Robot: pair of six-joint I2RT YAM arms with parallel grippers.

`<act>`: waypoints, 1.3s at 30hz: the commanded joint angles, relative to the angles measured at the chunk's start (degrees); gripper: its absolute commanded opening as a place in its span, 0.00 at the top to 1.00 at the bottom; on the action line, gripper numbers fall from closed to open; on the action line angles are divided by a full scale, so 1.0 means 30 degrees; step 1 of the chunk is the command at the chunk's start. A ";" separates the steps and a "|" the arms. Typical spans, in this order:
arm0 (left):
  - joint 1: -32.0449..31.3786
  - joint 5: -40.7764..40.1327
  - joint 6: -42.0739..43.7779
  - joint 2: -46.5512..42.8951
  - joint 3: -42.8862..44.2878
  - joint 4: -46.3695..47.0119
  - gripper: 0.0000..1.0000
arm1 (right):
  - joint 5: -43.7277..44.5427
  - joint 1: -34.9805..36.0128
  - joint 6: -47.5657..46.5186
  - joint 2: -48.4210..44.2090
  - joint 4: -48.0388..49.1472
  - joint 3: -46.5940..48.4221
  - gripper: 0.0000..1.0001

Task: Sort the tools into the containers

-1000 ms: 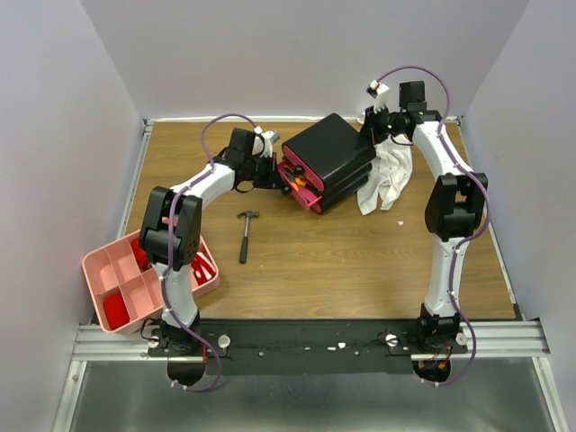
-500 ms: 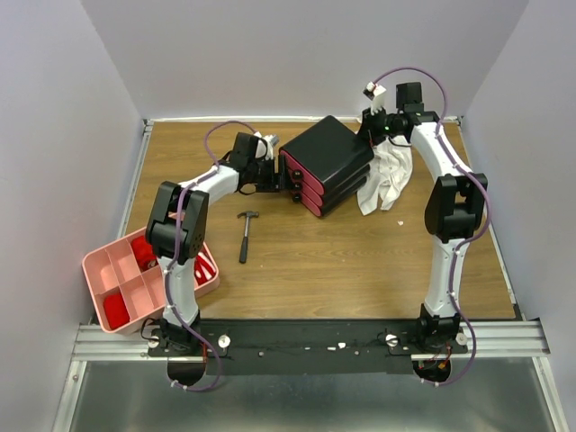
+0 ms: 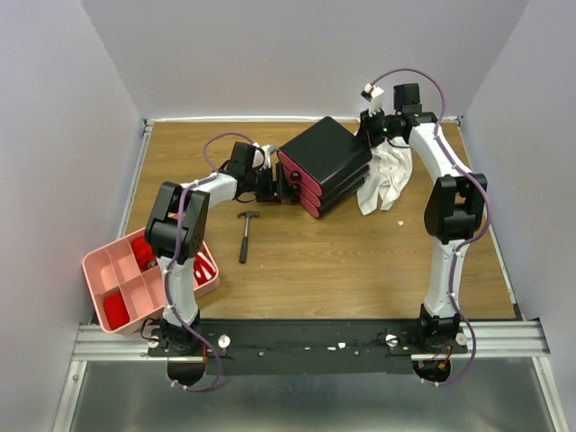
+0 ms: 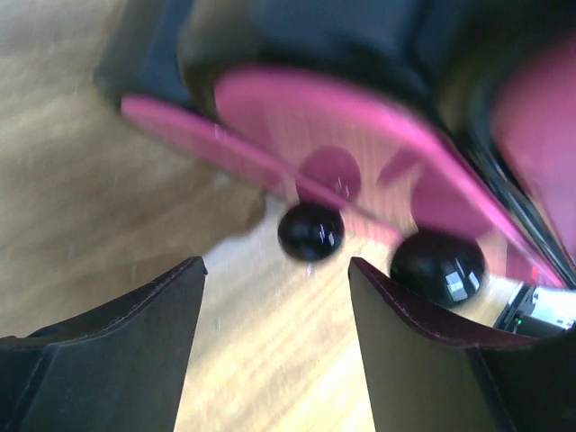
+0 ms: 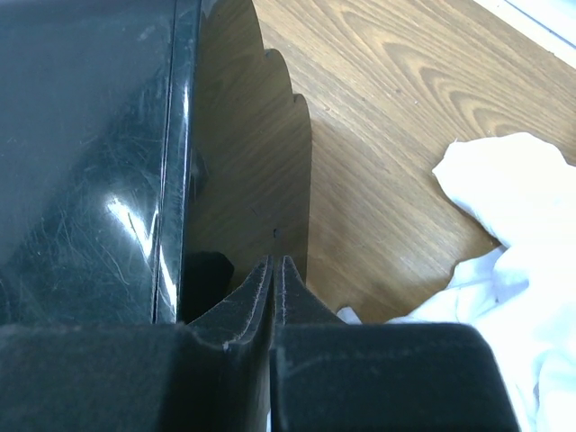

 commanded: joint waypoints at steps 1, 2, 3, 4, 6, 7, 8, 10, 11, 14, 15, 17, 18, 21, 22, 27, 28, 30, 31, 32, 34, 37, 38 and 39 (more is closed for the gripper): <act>-0.0584 0.2699 -0.1244 0.1578 0.1252 0.2615 0.26 | 0.0559 0.1209 -0.0523 0.0952 -0.2356 -0.1346 0.89; -0.0584 0.2790 -0.1448 0.1755 0.1311 0.2791 0.27 | 0.0588 0.1210 -0.0495 0.0981 -0.2327 -0.1316 0.89; -0.0613 0.2965 -0.1653 0.1873 0.1341 0.2995 0.28 | 0.0618 0.1181 -0.0523 0.1010 -0.2327 -0.1258 0.89; -0.0643 0.3286 -0.1743 0.2106 0.1399 0.3142 0.29 | 0.0676 0.1180 -0.0495 0.1040 -0.2298 -0.1228 0.89; -0.0643 0.3639 -0.1918 0.2254 0.1400 0.3638 0.33 | 0.0735 0.1210 -0.0523 0.1040 -0.2269 -0.1199 0.89; -0.0643 0.3785 -0.2064 0.2371 0.1400 0.3758 0.35 | 0.0793 0.1181 -0.0495 0.1040 -0.2268 -0.1199 0.89; -0.0643 0.4019 -0.2095 0.2401 0.1458 0.3817 0.38 | 0.0852 0.1209 -0.0552 0.1040 -0.2268 -0.1199 0.89; -0.0585 0.4342 -0.2066 0.2460 0.1546 0.3876 0.48 | 0.0998 0.1210 -0.0640 0.1011 -0.2210 -0.1228 0.89; -0.0584 0.4575 -0.2037 0.2460 0.1575 0.3876 0.51 | 0.1376 0.1210 -0.0641 0.1011 -0.2123 -0.1257 0.89; -0.0380 0.4607 -0.1862 0.2490 0.1751 0.3351 0.71 | 0.2370 0.1210 -0.0816 0.1157 -0.1976 -0.0995 0.89; -0.0234 0.4520 -0.1803 0.2490 0.1809 0.2798 0.79 | 0.2695 0.1210 -0.0846 0.1215 -0.1888 -0.0878 0.90; -0.0058 0.4315 -0.1336 0.2286 0.1927 0.1860 0.83 | 0.3281 0.1210 -0.0846 0.1420 -0.1771 -0.0586 0.90; 0.0059 0.4169 -0.0811 0.2081 0.1811 0.1043 0.86 | 0.3748 0.1210 -0.0846 0.1508 -0.1683 -0.0497 0.90; 0.0732 0.4110 0.0009 0.1027 0.0700 -0.0044 0.89 | 0.3899 0.1210 -0.0846 0.1654 -0.1624 -0.0262 0.91; 0.1053 0.4080 0.0246 0.0706 0.0030 -0.0368 0.90 | 0.3870 0.1181 -0.0788 0.1684 -0.1624 -0.0203 0.91; 0.2051 0.3963 0.2355 -0.0672 -0.1088 -0.4084 0.90 | 0.3665 0.1209 -0.0583 0.1889 -0.1624 0.0031 0.91; 0.2226 0.3934 0.3025 -0.0936 -0.1410 -0.4266 0.90 | 0.3665 0.1210 -0.0582 0.1919 -0.1653 0.0061 0.91; 0.2491 0.3437 0.3586 -0.1727 -0.2172 -0.4909 0.90 | 0.3665 0.1209 -0.0612 0.1948 -0.1653 0.0119 0.91; 0.2550 0.3348 0.3763 -0.1932 -0.2349 -0.5029 0.85 | 0.3636 0.1210 -0.0670 0.1948 -0.1624 0.0091 0.91; 0.2608 0.3231 0.4083 -0.2398 -0.2466 -0.5262 0.74 | 0.3607 0.1181 -0.0641 0.1919 -0.1653 0.0090 0.91; 0.2580 0.2236 0.4728 -0.3073 -0.2380 -0.5937 0.43 | 0.3548 0.1210 -0.0670 0.1890 -0.1653 0.0061 0.90; 0.2609 0.0803 0.6134 -0.4976 -0.2408 -0.6726 0.28 | 0.3431 0.1209 -0.0583 0.1802 -0.1624 -0.0027 0.90; 0.2609 0.0103 0.6340 -0.5735 -0.2409 -0.7077 0.27 | 0.3372 0.1210 -0.0582 0.1773 -0.1624 -0.0056 0.90; 0.2580 -0.1065 0.6633 -0.6033 -0.2467 -0.7980 0.24 | 0.3285 0.1181 -0.0553 0.1743 -0.1653 -0.0027 0.90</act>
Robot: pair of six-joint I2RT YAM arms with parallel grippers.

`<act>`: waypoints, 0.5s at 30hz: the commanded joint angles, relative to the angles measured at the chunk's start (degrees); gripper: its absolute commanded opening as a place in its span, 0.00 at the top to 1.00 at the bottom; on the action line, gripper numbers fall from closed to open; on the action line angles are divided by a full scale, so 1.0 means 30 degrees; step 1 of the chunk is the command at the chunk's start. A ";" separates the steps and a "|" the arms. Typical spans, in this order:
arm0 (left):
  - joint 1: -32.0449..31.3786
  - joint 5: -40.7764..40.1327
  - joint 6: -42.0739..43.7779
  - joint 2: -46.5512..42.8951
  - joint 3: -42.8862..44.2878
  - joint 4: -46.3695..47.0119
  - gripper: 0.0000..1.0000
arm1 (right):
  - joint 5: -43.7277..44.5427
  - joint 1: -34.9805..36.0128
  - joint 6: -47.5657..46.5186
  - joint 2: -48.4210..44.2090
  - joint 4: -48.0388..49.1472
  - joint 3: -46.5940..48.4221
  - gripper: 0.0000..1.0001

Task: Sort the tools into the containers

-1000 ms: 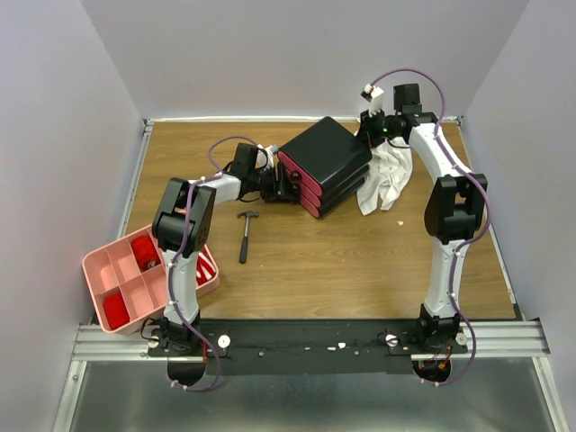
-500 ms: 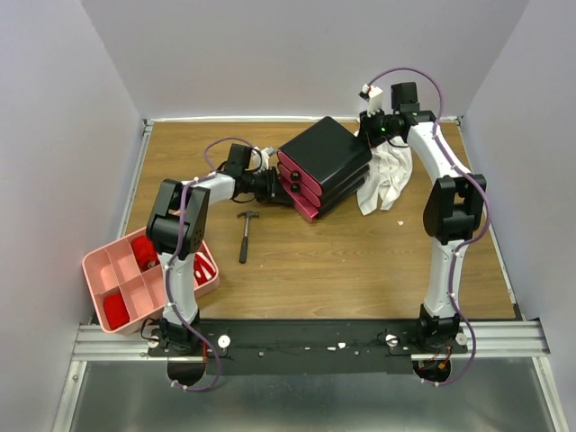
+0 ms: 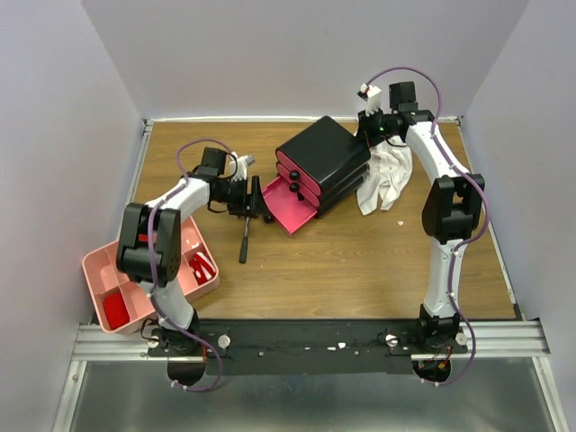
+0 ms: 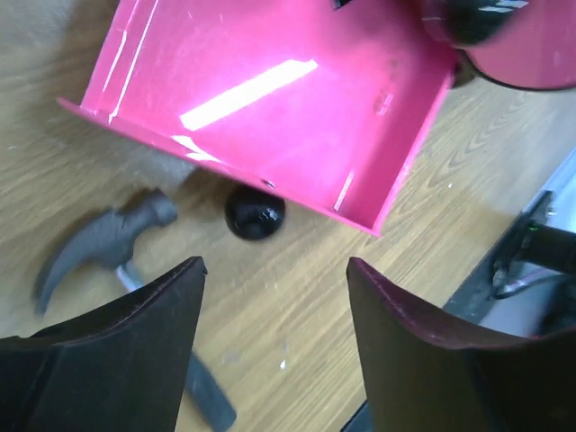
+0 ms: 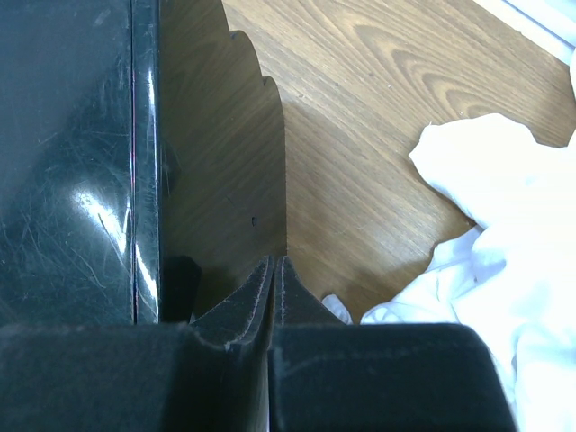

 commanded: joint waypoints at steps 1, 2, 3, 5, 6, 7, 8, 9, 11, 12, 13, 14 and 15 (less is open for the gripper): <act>0.0022 -0.3675 0.2198 -0.3062 0.0083 -0.2611 0.20 | 0.0727 0.0787 -0.0349 0.1634 -0.0852 -0.0661 0.90; -0.0007 -0.4492 0.2315 -0.3558 -0.0150 -0.2933 0.20 | 0.0697 0.0758 -0.0291 0.1634 -0.0852 -0.0661 0.90; -0.0094 -0.5371 0.2374 -0.3708 -0.0297 -0.3487 0.20 | 0.0610 0.0758 -0.0261 0.1634 -0.0910 -0.0603 0.90; -0.0095 -0.7016 0.2637 -0.3855 -0.0822 -0.3726 0.20 | 0.0580 0.0758 -0.0261 0.1663 -0.0881 -0.0573 0.90; -0.0124 -0.7629 0.2696 -0.3856 -0.1000 -0.3785 0.20 | 0.0609 0.0787 -0.0232 0.1634 -0.0852 -0.0631 0.90; -0.0124 -0.8128 0.2784 -0.3740 -0.1118 -0.3728 0.20 | 0.0609 0.0787 -0.0232 0.1605 -0.0852 -0.0631 0.90; -0.0211 -0.8481 0.2930 -0.3478 -0.1206 -0.3756 0.21 | 0.0609 0.0787 -0.0261 0.1604 -0.0823 -0.0660 0.90; -0.0299 -0.8862 0.2989 -0.3301 -0.1236 -0.3669 0.22 | 0.0580 0.0758 -0.0232 0.1575 -0.0793 -0.0690 0.90; -0.0591 -0.9361 0.3370 -0.2718 -0.1091 -0.3464 0.23 | 0.0609 0.0787 -0.0232 0.1517 -0.0764 -0.0690 0.90; -0.0738 -0.9509 0.3487 -0.2452 -0.0858 -0.3434 0.24 | 0.0580 0.0787 -0.0203 0.1517 -0.0735 -0.0661 0.90; -0.0884 -0.9655 0.3575 -0.2188 -0.0652 -0.3434 0.25 | 0.0609 0.0787 -0.0202 0.1488 -0.0734 -0.0661 0.90; -0.1002 -0.9715 0.3663 -0.1635 -0.0186 -0.3492 0.26 | 0.0609 0.0787 -0.0173 0.1458 -0.0734 -0.0690 0.90; -0.1235 -0.9773 0.3606 -0.1368 0.0050 -0.3551 0.27 | 0.0638 0.0787 -0.0144 0.1429 -0.0705 -0.0690 0.90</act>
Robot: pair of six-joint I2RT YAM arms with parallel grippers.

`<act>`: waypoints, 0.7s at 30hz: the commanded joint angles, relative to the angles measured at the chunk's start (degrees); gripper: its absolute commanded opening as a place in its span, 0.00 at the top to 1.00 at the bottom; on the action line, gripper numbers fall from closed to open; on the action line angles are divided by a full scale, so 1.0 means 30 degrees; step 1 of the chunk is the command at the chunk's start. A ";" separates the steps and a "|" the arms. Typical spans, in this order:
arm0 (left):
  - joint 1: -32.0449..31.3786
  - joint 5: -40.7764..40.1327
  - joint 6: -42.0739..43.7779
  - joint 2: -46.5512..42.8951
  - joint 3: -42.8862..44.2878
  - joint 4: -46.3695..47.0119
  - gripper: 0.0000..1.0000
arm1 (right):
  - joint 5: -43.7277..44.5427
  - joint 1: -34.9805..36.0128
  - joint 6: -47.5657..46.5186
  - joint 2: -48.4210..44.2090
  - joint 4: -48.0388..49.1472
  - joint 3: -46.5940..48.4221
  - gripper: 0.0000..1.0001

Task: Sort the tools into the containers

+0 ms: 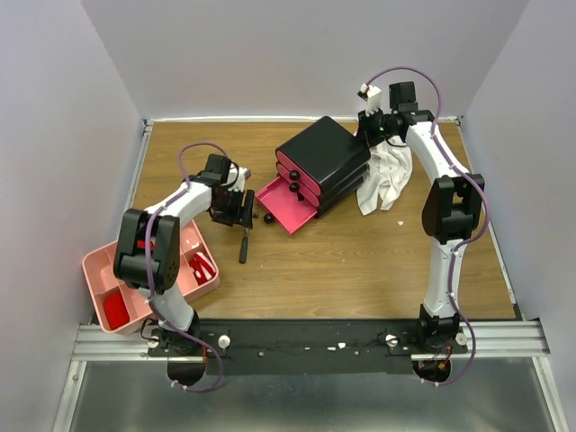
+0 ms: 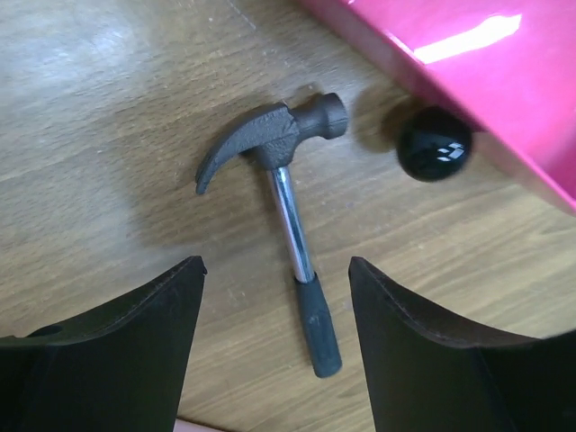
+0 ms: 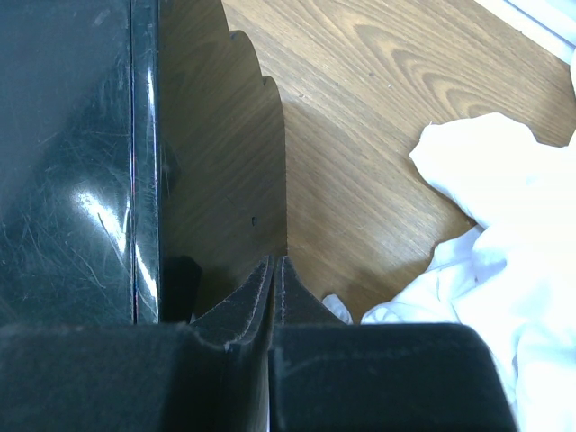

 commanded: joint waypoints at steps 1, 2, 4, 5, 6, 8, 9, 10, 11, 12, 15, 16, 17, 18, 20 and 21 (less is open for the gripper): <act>-0.0822 -0.1868 0.0735 0.1460 0.1203 -0.0404 0.28 | 0.0646 0.0758 -0.0231 0.1400 -0.0676 -0.0719 0.90; -0.0996 -0.2073 0.0705 0.1839 0.1495 -0.0345 0.28 | 0.0646 0.0758 -0.0260 0.1312 -0.0647 -0.0806 0.90; -0.1377 -0.2630 0.0851 0.2426 0.1877 -0.0665 0.30 | 0.0704 0.0787 -0.0261 0.1195 -0.0559 -0.0924 0.90; -0.1437 -0.2661 0.0909 0.3125 0.2198 -0.0870 0.31 | 0.0762 0.0787 -0.0290 0.1136 -0.0530 -0.0982 0.90; -0.1438 -0.2835 0.0997 0.3364 0.2259 -0.1133 0.39 | 0.0821 0.0758 -0.0290 0.1078 -0.0471 -0.1099 0.90; -0.1438 -0.2895 0.1202 0.3571 0.2172 -0.1165 0.50 | 0.0822 0.0787 -0.0319 0.1019 -0.0500 -0.1159 0.90; -0.1438 -0.2924 0.1319 0.3630 0.2201 -0.1455 0.62 | 0.0822 0.0787 -0.0319 0.0961 -0.0471 -0.1188 0.90; -0.1438 -0.2750 0.1349 0.3630 0.2201 -0.1603 0.64 | 0.0851 0.0758 -0.0319 0.0931 -0.0471 -0.1217 0.90; -0.1409 -0.2604 0.1349 0.3485 0.2027 -0.1692 0.66 | 0.0851 0.0758 -0.0319 0.0902 -0.0442 -0.1275 0.90; -0.1379 -0.2225 0.1378 0.3339 0.1880 -0.1693 0.75 | 0.0822 0.0787 -0.0319 0.0872 -0.0383 -0.1276 0.90; -0.0941 0.0024 0.1466 0.2636 0.1470 -0.1606 1.00 | 0.0763 0.0787 -0.0261 0.0901 -0.0383 -0.1218 0.90; -0.0650 0.1079 0.1612 0.2402 0.1353 -0.1518 1.00 | 0.0763 0.0758 -0.0261 0.0988 -0.0412 -0.1072 0.90; -0.0473 0.1524 0.1468 0.1936 0.1178 -0.1517 1.00 | 0.0763 0.0787 -0.0232 0.1018 -0.0412 -0.0984 0.90; -0.0007 0.1877 0.1467 0.1728 0.1118 -0.1517 1.00 | 0.0763 0.0758 -0.0231 0.1019 -0.0412 -0.0925 0.90; 0.0523 0.3075 0.1206 0.1028 0.1088 -0.1604 1.00 | 0.0792 0.0787 -0.0202 0.1019 -0.0383 -0.0895 0.90; 0.0960 0.3574 0.1087 0.0791 0.1117 -0.1518 1.00 | 0.0821 0.0787 -0.0202 0.1019 -0.0383 -0.0866 0.90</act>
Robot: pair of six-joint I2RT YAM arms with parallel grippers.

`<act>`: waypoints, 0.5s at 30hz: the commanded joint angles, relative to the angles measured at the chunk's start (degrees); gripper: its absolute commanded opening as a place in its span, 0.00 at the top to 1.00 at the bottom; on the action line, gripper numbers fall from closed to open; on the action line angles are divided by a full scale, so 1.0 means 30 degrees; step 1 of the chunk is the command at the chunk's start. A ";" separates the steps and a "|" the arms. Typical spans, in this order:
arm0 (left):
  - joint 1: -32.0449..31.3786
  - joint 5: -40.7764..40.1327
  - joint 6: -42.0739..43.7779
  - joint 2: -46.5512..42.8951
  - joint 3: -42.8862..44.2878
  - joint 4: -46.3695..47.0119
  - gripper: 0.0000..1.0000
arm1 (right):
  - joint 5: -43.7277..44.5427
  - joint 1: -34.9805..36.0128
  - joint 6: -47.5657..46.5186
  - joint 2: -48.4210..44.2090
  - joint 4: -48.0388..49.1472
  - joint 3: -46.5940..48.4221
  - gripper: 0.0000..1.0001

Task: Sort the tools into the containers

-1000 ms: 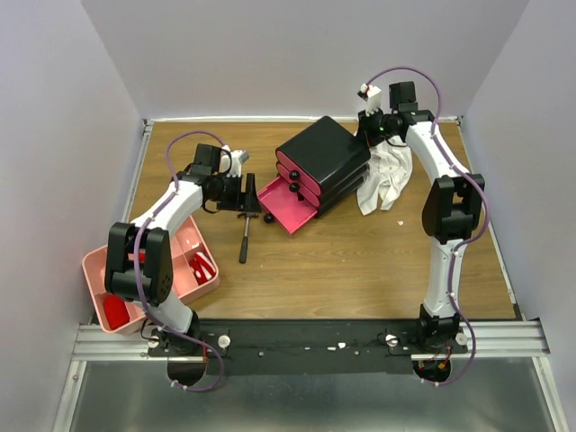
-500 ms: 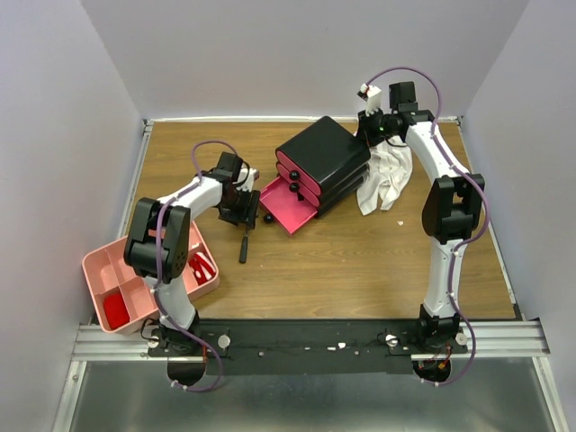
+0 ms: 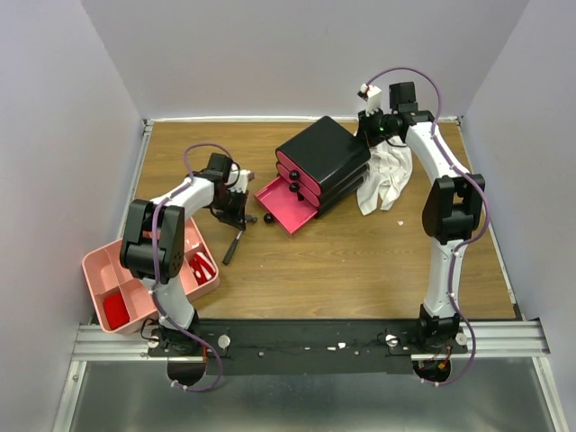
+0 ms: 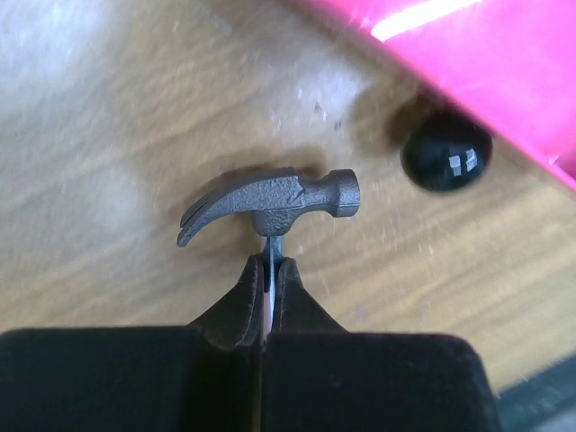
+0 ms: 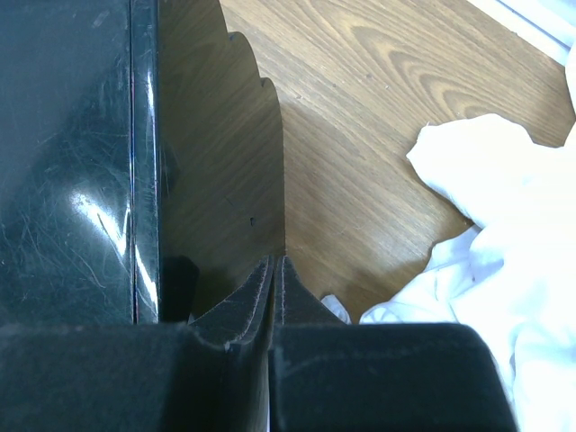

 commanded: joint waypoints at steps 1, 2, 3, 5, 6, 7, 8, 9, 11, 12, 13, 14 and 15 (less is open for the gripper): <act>0.1561 0.3912 -0.0298 -0.1964 -0.0238 -0.0461 1.00 | 0.0785 0.0743 -0.0246 0.1164 -0.0631 -0.0625 0.90; 0.1650 0.4439 -0.0444 -0.2286 0.0082 -0.0315 1.00 | 0.0785 0.0772 -0.0246 0.1164 -0.0660 -0.0654 0.90; 0.1651 0.5605 -0.0968 -0.2347 0.0375 0.0122 1.00 | 0.0814 0.0772 -0.0246 0.1164 -0.0660 -0.0684 0.90; 0.1651 0.7073 -0.2110 -0.1970 0.1541 0.1029 1.00 | 0.0814 0.0743 -0.0275 0.1164 -0.0631 -0.0713 0.90; 0.1622 0.8009 -0.3653 -0.1648 0.2101 0.1963 1.00 | 0.0814 0.0772 -0.0246 0.1164 -0.0631 -0.0742 0.90; 0.1563 0.8512 -0.4393 -0.1296 0.2686 0.2436 1.00 | 0.0785 0.0772 -0.0246 0.1164 -0.0631 -0.0714 0.90; 0.1476 0.8894 -0.5039 -0.0597 0.3736 0.2992 1.00 | 0.0785 0.0772 -0.0217 0.1164 -0.0631 -0.0713 0.90; 0.1388 0.9217 -0.5509 -0.0242 0.4269 0.3867 1.00 | 0.0785 0.0772 -0.0217 0.1164 -0.0660 -0.0713 0.90; 0.0980 1.0155 -0.6330 0.0751 0.5584 0.4489 1.00 | 0.0872 0.0772 -0.0217 0.1106 -0.0660 -0.0801 0.91; 0.0890 1.0332 -0.6885 0.1106 0.5912 0.5130 1.00 | 0.0873 0.0772 -0.0246 0.1048 -0.0631 -0.0801 0.91; 0.0802 1.0565 -0.8341 0.1428 0.6060 0.5687 1.00 | 0.0931 0.0772 -0.0246 0.1018 -0.0631 -0.0917 0.91; 0.0569 1.0655 -0.8849 0.1925 0.6148 0.6244 1.00 | 0.0931 0.0772 -0.0246 0.0989 -0.0631 -0.1005 0.91; 0.0422 1.0743 -0.9173 0.2133 0.6178 0.7003 1.00 | 0.0931 0.0772 -0.0246 0.0959 -0.0602 -0.1064 0.91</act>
